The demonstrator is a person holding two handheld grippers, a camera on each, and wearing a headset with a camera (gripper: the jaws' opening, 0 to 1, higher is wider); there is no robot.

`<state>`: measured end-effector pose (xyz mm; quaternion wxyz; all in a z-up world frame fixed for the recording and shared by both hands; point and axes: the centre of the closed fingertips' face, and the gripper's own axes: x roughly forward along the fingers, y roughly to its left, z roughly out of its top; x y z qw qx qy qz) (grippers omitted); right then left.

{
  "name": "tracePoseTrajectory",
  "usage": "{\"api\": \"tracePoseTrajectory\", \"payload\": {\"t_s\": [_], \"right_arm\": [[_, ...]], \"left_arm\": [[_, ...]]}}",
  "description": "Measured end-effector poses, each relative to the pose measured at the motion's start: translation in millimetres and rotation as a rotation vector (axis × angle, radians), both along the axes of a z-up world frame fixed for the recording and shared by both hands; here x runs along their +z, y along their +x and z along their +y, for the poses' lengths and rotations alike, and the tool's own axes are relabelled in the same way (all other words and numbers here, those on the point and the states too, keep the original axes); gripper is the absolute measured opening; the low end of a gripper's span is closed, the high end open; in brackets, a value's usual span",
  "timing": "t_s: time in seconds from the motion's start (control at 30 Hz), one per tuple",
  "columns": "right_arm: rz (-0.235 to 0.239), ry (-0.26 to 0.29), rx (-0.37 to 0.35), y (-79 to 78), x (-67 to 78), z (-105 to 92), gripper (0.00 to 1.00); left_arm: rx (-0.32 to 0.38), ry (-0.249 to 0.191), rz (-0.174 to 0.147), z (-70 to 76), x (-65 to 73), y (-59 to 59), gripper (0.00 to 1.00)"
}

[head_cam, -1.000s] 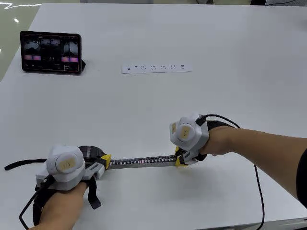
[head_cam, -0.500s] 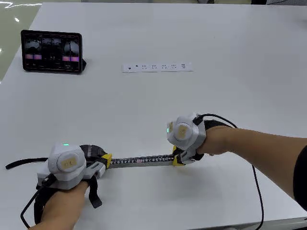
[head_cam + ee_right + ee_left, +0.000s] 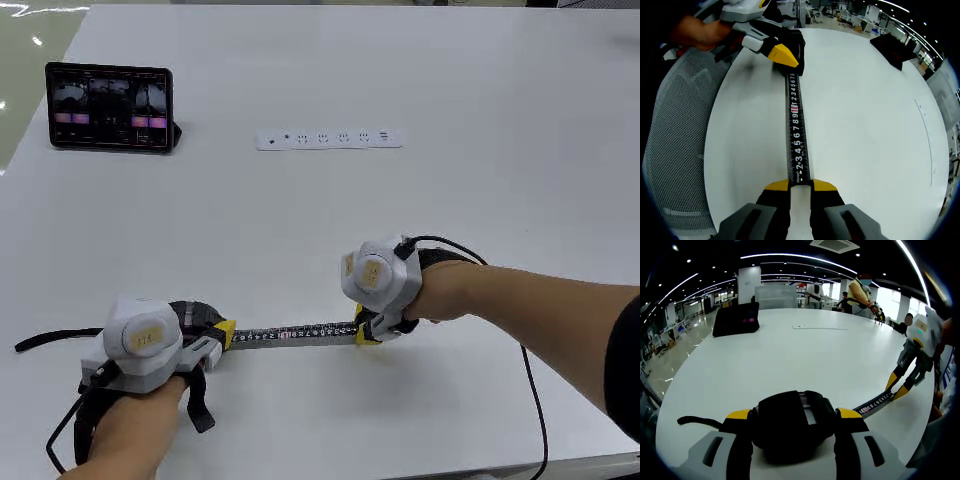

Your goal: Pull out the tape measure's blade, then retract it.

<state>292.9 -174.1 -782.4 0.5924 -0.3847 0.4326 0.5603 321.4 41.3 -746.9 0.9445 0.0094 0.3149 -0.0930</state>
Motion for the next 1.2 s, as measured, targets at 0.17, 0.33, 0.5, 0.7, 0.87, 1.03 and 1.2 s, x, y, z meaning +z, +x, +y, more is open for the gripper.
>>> {"api": "tracePoseTrajectory", "payload": {"t_s": [0.17,0.33,0.5,0.7,0.87,1.03,1.2], "right_arm": [[-0.002,0.002,-0.004,0.1,0.0,3.0,0.1],[0.0,0.009,-0.006,-0.3,0.2,5.7,0.1],[0.002,0.012,-0.001,0.3,0.1,8.3,0.1],[0.002,0.015,-0.003,0.5,0.3,11.7,0.1],[-0.005,0.014,-0.001,1.5,0.2,15.8,0.1],[-0.002,0.013,-0.007,1.8,0.3,19.9,0.1],[0.0,0.018,-0.009,1.5,0.5,23.3,0.1]], "left_arm": [[0.0,0.001,0.001,0.1,0.1,0.2,0.62],[0.0,0.002,0.003,-0.1,0.4,0.0,0.62],[-0.002,0.002,0.004,-0.4,0.6,0.4,0.62],[-0.002,0.003,0.006,0.2,0.4,0.7,0.62],[-0.002,0.002,0.01,0.6,0.5,1.0,0.62],[-0.005,0.003,0.021,1.1,-0.5,1.4,0.62],[-0.006,0.004,0.025,1.0,-0.7,0.5,0.62]]}}
